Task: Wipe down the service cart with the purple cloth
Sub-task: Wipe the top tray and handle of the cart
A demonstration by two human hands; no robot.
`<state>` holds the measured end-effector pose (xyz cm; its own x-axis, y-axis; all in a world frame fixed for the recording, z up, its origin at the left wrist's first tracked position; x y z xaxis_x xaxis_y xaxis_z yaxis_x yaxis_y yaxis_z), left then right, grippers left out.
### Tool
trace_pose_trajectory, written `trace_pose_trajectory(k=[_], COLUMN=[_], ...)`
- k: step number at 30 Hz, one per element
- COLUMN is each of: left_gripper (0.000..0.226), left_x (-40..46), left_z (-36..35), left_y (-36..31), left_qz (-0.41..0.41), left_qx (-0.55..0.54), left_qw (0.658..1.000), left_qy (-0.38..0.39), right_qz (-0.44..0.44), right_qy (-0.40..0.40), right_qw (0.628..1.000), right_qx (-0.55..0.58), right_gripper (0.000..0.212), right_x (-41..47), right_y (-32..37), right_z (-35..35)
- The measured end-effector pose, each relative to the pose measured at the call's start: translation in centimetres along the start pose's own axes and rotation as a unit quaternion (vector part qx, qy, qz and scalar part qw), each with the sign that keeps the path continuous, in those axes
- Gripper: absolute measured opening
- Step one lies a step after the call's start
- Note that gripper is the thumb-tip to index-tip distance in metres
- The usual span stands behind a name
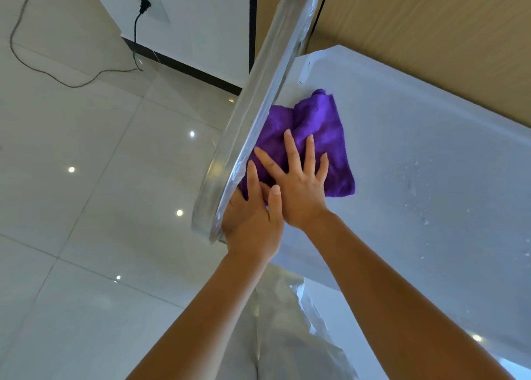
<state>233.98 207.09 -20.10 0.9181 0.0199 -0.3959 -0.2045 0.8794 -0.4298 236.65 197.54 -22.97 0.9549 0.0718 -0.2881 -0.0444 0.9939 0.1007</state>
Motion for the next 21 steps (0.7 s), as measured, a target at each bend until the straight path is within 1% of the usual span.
trace_pose_trajectory(k=[3, 5, 7, 9, 11, 16, 21], left_gripper=[0.066, 0.073, 0.074, 0.072, 0.069, 0.067, 0.084], left_x=[-0.1, -0.2, -0.3, -0.2, 0.1, 0.9, 0.9], left_z=[-0.6, -1.0, -1.1, -1.1, -1.6, -2.5, -3.1], left_y=[0.4, 0.5, 0.4, 0.4, 0.3, 0.0, 0.4], left_qz=[-0.007, -0.011, 0.002, 0.019, 0.042, 0.084, 0.098], left_qx=[0.010, 0.029, 0.030, 0.033, 0.055, 0.071, 0.074], left_qw=[1.000, 0.999, 0.999, 0.999, 0.997, 0.993, 0.992], left_qy=[-0.013, -0.019, -0.023, -0.008, 0.023, 0.049, 0.009], right_qz=[-0.030, -0.044, -0.051, -0.062, -0.073, -0.096, -0.115], right_qy=[-0.009, -0.019, -0.023, -0.028, -0.034, -0.037, -0.040], right_qw=[0.999, 0.998, 0.998, 0.997, 0.995, 0.993, 0.989], right_qx=[0.036, 0.042, 0.041, 0.046, 0.056, 0.062, 0.085], right_gripper=[0.066, 0.067, 0.068, 0.069, 0.069, 0.070, 0.071], right_x=[1.8, 3.3, 4.7, 6.2, 7.8, 10.5, 12.9], right_y=[-1.2, -2.2, -3.3, -4.5, -5.6, -6.9, -8.3], right_z=[0.9, 1.4, 2.0, 2.6, 3.1, 3.7, 4.7])
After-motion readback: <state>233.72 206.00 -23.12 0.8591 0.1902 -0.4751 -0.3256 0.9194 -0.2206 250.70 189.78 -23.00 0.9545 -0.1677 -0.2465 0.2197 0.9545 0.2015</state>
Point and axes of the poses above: each hand's wrist, its own x-axis towards the middle knuckle, its own z-axis out of the back of the hand, y = z × x, the point moved 5 cm from there along x, towards the middle knuckle
